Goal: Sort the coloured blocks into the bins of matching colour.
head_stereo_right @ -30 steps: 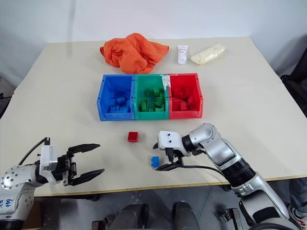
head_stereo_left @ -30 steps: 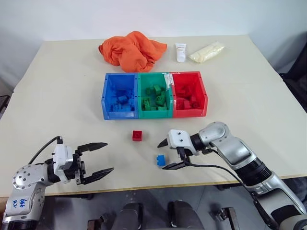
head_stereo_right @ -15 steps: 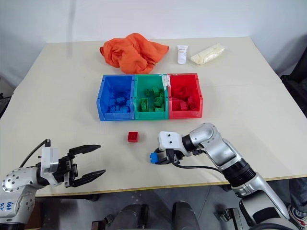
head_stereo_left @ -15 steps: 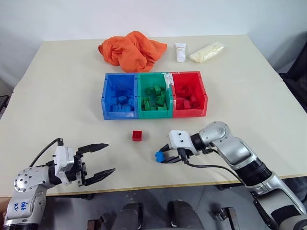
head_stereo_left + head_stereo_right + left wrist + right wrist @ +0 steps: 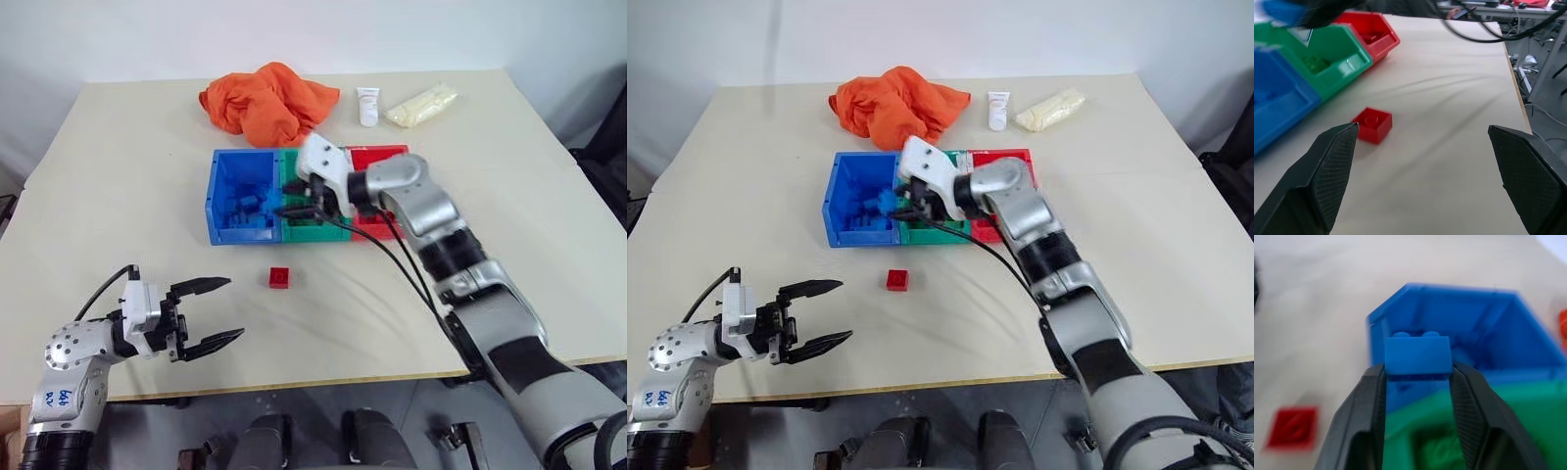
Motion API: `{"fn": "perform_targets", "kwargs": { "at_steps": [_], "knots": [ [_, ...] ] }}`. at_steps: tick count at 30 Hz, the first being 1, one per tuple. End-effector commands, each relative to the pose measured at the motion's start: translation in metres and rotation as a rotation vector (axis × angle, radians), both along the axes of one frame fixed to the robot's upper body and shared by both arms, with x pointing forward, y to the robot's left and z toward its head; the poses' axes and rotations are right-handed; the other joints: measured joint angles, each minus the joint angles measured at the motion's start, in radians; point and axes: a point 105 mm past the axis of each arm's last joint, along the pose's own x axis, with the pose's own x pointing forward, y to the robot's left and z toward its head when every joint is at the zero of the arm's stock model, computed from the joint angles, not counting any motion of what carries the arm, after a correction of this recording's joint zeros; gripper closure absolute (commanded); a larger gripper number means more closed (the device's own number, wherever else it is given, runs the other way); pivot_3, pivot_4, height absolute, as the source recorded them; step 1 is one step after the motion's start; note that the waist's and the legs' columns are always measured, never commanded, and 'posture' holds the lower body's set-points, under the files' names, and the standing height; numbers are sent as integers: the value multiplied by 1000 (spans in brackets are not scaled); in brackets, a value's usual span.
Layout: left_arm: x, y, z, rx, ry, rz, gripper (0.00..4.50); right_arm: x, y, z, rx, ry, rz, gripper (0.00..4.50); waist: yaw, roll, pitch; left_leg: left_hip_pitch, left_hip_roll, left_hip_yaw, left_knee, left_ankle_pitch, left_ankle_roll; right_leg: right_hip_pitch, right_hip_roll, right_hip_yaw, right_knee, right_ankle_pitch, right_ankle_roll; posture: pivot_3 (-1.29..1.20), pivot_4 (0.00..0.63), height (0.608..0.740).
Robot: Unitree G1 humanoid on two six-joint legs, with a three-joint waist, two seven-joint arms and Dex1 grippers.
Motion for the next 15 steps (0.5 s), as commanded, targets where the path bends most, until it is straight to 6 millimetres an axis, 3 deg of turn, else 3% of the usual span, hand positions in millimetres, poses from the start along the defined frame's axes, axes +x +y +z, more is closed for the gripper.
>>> {"fn": "perform_targets", "kwargs": {
  "at_steps": [1,6,9,15],
  "knots": [
    [1,-2,4,0,-34,-8,0,9,13,15,55,-65,-32,3056,-5,0,0,0,0,0,0,0,0,0,0,-1,0,0,0,0,150,740],
    [1,-3,5,2,-47,-6,0,11,36,27,118,-99,-55,1329,-19,0,0,0,0,-1,0,0,0,0,0,-1,1,0,0,0,150,740],
    [1,-2,6,2,-51,1,0,9,35,29,134,-98,-30,343,-20,0,0,0,0,-1,-1,0,0,0,0,-1,1,0,0,0,150,740],
    [0,3,5,5,-35,23,0,-1,4,32,141,-112,92,343,-14,0,0,0,0,-1,0,0,0,0,0,-1,1,0,0,0,150,740]
  ]
}}
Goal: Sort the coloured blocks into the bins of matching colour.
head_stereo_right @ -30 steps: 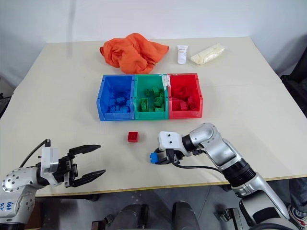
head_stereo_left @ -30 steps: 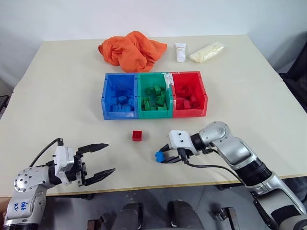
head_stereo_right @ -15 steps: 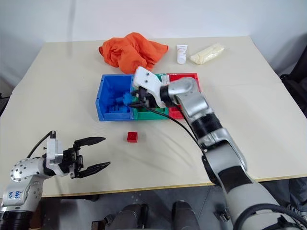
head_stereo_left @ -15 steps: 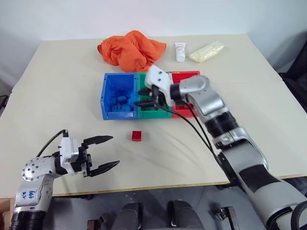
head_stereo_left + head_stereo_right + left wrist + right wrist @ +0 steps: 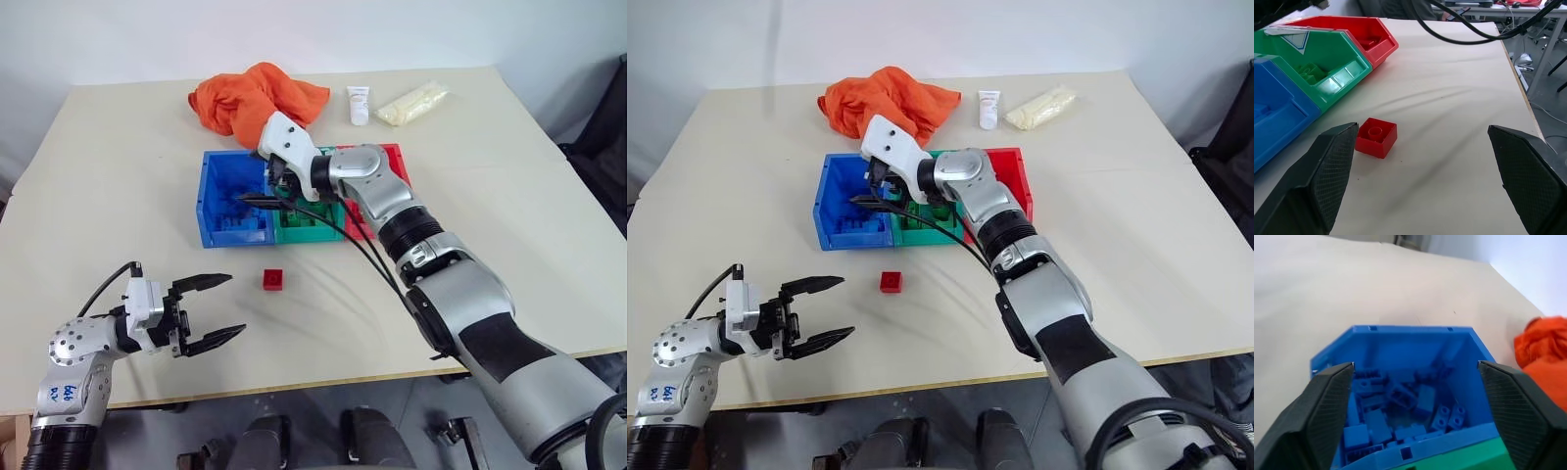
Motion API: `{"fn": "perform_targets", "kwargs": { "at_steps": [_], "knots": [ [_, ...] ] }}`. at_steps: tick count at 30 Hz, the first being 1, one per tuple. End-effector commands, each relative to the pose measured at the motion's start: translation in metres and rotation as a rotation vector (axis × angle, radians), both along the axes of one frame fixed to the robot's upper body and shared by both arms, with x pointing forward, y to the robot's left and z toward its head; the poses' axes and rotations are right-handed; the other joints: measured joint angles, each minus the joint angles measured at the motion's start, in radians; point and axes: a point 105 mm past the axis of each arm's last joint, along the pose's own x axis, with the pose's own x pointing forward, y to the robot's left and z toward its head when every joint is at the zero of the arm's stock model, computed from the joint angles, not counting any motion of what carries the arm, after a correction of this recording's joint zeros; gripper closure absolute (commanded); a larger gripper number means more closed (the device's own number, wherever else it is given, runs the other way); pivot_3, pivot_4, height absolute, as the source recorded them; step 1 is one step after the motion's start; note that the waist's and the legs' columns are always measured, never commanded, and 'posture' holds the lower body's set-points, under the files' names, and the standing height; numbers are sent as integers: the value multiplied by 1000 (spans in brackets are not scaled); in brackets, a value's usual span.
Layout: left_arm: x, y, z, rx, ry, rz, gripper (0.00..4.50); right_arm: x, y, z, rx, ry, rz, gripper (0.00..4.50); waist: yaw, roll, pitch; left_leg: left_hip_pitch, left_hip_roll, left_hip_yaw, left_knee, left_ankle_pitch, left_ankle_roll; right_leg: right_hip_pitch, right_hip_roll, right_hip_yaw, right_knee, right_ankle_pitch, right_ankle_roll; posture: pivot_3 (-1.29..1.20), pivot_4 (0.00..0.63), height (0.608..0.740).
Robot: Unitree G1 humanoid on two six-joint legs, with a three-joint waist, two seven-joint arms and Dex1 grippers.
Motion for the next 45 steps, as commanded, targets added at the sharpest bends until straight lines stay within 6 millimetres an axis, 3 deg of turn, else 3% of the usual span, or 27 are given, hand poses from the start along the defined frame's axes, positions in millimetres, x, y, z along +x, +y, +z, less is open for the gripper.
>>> {"fn": "perform_targets", "kwargs": {
  "at_steps": [1,9,14,18,24,30,35,40,45],
  "knots": [
    [-2,6,5,5,-22,26,0,-15,-25,15,38,-56,125,343,6,0,0,0,0,0,0,0,0,0,0,0,0,0,0,0,150,740],
    [-8,23,5,28,-9,94,0,-64,-123,-23,-51,60,288,343,15,0,0,-1,0,-1,1,0,1,2,0,0,-3,0,0,0,150,740],
    [-17,36,5,36,2,147,0,-84,-172,-39,-67,211,252,343,14,0,0,0,1,1,1,-1,1,2,0,1,-7,0,0,0,150,740],
    [-31,52,2,50,24,217,0,-89,-210,-54,-141,263,141,343,22,0,0,0,2,1,1,0,1,2,0,1,-8,0,0,0,150,740],
    [-58,71,-2,83,69,307,0,-89,-229,-51,-124,269,47,343,28,0,0,0,2,3,1,-1,1,4,0,3,-13,0,0,0,150,740],
    [-52,64,0,90,62,301,0,-88,-224,-51,-110,268,42,343,36,1,0,0,2,3,0,-2,3,5,-1,2,-16,0,0,0,150,740],
    [-29,33,5,68,31,255,0,-86,-215,-51,-94,254,41,343,35,1,0,0,2,3,0,-2,3,5,-1,2,-16,0,0,0,150,740],
    [6,-22,3,55,1,146,0,-85,-211,-50,-70,227,21,343,37,1,0,0,1,3,1,-2,3,5,-1,2,-14,0,1,0,150,740],
    [33,-42,-9,89,3,112,0,-86,-209,-49,-48,209,4,343,37,1,0,-1,1,3,3,-2,3,4,0,0,-12,1,1,0,150,740]
  ]
}}
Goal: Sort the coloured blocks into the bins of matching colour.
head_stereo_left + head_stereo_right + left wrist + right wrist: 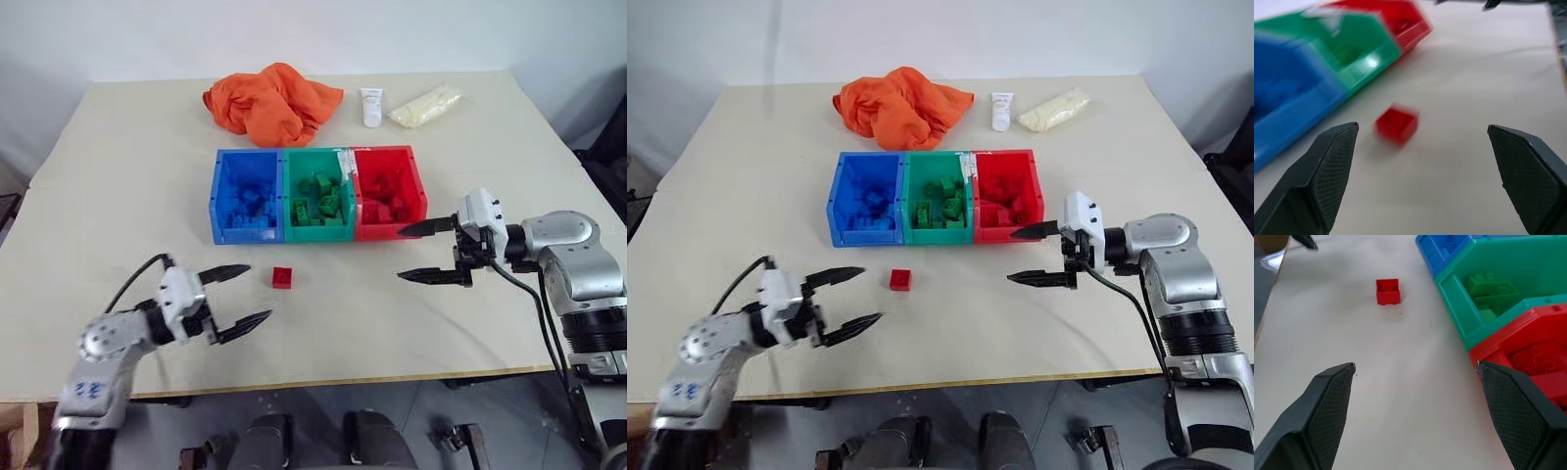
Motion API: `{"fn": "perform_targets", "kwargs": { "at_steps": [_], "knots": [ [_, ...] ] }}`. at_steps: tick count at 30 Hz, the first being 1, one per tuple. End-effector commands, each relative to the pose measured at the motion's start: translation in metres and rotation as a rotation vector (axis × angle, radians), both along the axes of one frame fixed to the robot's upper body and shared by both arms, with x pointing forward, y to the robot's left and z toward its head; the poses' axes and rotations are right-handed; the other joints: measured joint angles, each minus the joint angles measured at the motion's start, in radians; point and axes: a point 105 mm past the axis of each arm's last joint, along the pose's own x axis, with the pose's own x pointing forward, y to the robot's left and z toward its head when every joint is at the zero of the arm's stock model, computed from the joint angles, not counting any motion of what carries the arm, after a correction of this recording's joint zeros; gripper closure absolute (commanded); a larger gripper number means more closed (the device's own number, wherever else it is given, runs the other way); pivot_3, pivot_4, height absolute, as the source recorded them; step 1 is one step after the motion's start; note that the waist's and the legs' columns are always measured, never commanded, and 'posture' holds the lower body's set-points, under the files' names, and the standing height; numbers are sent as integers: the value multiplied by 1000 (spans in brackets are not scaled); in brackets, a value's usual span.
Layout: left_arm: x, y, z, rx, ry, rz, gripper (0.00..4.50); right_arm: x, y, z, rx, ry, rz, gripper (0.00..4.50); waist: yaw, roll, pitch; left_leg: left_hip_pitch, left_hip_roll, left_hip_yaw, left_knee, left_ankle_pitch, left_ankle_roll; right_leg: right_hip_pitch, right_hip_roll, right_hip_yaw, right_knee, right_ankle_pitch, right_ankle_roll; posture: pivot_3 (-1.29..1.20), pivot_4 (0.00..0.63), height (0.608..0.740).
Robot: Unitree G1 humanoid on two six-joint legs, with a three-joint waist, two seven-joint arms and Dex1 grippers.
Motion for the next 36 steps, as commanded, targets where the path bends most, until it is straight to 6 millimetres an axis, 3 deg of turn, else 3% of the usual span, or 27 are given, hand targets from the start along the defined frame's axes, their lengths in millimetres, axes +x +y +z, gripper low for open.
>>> {"fn": "perform_targets", "kwargs": {
  "at_steps": [1,8,16,19,26,32,36],
  "knots": [
    [11,-4,-14,53,16,1,0,-3,1,11,40,-46,-8,343,-6,0,0,0,0,0,0,0,0,0,0,0,0,0,0,0,150,740],
    [38,-22,-31,96,44,-19,0,-9,0,10,62,-57,-45,343,-2,0,0,0,0,0,1,0,0,0,0,0,2,0,0,0,150,740],
    [59,-43,-32,80,49,-39,0,-15,-2,7,85,-66,-94,343,25,0,0,0,-1,0,5,0,0,0,0,0,5,0,0,0,150,740],
    [61,-44,-32,76,39,-39,531,-15,-3,8,87,-73,-105,304,24,0,0,0,-1,0,5,0,0,0,0,0,5,0,0,0,150,740],
    [58,-49,-27,60,29,-76,2592,-16,-10,9,89,-83,-140,304,25,0,0,0,-1,0,5,0,0,0,0,0,5,0,0,0,150,740],
    [57,-66,-2,11,5,-147,2707,-18,-24,12,93,-100,-209,304,31,0,0,0,-1,0,5,0,0,0,0,0,5,0,0,0,150,740],
    [52,-96,15,-55,62,-239,2739,-20,-35,15,91,-122,-267,304,42,-1,0,-1,-1,0,6,0,0,0,0,0,5,0,0,0,150,740]
  ]
}}
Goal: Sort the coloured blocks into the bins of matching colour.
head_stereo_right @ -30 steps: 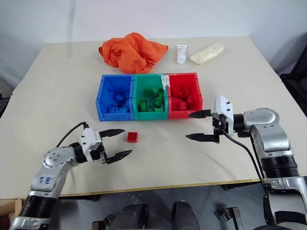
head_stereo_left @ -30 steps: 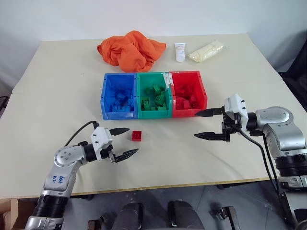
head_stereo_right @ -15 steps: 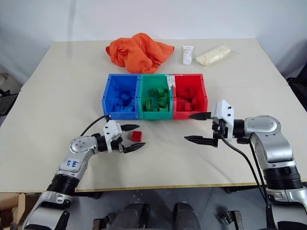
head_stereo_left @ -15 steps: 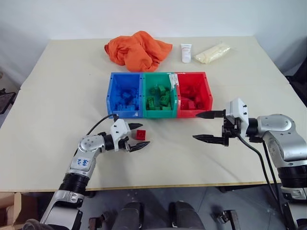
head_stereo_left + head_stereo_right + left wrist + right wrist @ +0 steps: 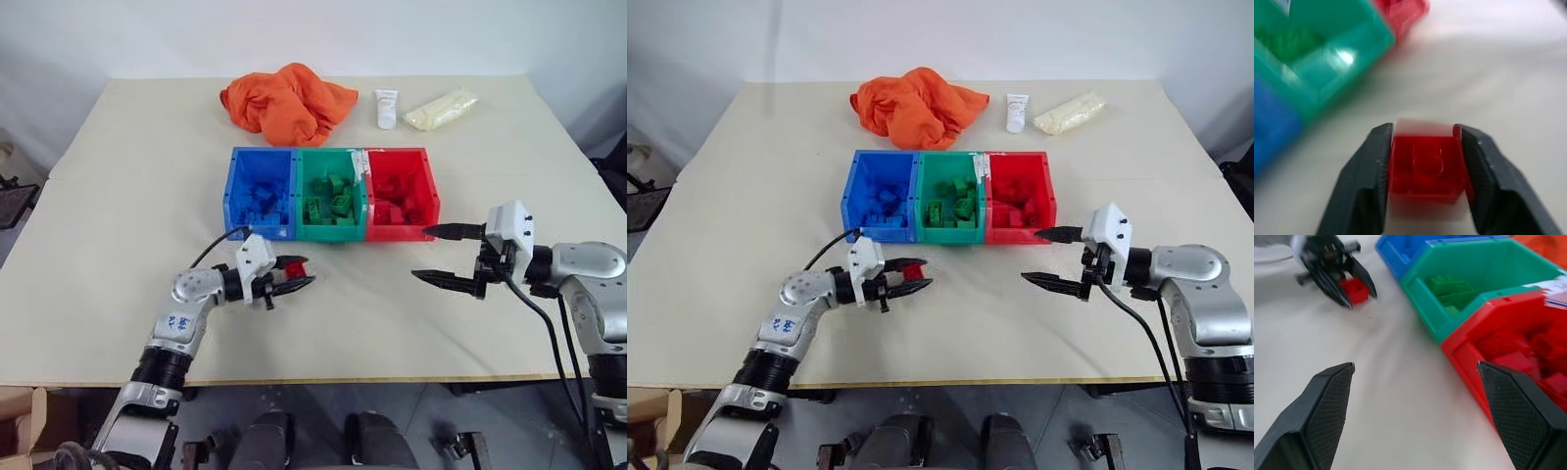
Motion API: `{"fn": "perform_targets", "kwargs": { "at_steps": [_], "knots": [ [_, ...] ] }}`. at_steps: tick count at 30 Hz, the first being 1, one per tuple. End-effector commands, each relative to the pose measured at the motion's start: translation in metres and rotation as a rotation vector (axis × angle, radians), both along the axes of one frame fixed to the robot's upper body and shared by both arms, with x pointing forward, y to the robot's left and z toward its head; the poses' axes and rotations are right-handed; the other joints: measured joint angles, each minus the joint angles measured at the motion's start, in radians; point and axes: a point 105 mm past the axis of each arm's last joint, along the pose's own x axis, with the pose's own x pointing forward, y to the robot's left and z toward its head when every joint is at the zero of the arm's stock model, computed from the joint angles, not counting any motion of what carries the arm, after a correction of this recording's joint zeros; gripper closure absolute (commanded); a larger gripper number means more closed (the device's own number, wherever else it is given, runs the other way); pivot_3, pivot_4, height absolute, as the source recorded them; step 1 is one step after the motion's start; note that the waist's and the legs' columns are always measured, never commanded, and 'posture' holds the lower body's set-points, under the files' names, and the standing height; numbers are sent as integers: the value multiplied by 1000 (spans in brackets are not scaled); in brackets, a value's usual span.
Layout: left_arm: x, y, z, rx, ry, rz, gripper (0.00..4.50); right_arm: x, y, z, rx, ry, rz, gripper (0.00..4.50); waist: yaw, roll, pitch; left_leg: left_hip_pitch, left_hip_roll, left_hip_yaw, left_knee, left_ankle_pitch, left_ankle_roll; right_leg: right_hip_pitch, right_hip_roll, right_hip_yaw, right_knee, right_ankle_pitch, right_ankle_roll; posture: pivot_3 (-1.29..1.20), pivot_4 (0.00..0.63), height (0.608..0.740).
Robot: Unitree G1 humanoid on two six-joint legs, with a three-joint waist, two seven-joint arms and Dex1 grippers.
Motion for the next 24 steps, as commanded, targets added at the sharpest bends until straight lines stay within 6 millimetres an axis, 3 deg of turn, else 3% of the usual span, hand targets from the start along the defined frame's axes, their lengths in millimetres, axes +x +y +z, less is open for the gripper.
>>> {"fn": "perform_targets", "kwargs": {
  "at_steps": [1,14,20,24],
  "knots": [
    [-6,-29,21,-44,-15,-86,2739,-5,-9,17,8,-68,-39,304,2,0,0,0,0,0,0,0,0,0,0,0,0,0,0,0,150,740],
    [44,-99,91,-222,-164,-45,2739,-22,-17,16,30,-86,-135,304,5,-3,2,-1,0,1,1,0,0,0,1,-9,1,0,1,0,150,740],
    [68,-127,108,-182,-206,27,2739,-27,-22,16,49,-108,-188,304,11,-4,3,-2,-2,0,3,0,1,0,0,-13,0,1,1,0,150,740],
    [76,-134,117,-163,-244,77,1722,-31,-22,17,60,-120,-208,304,8,-5,3,-3,-2,0,2,0,1,0,0,-14,2,1,2,0,150,740]
  ]
}}
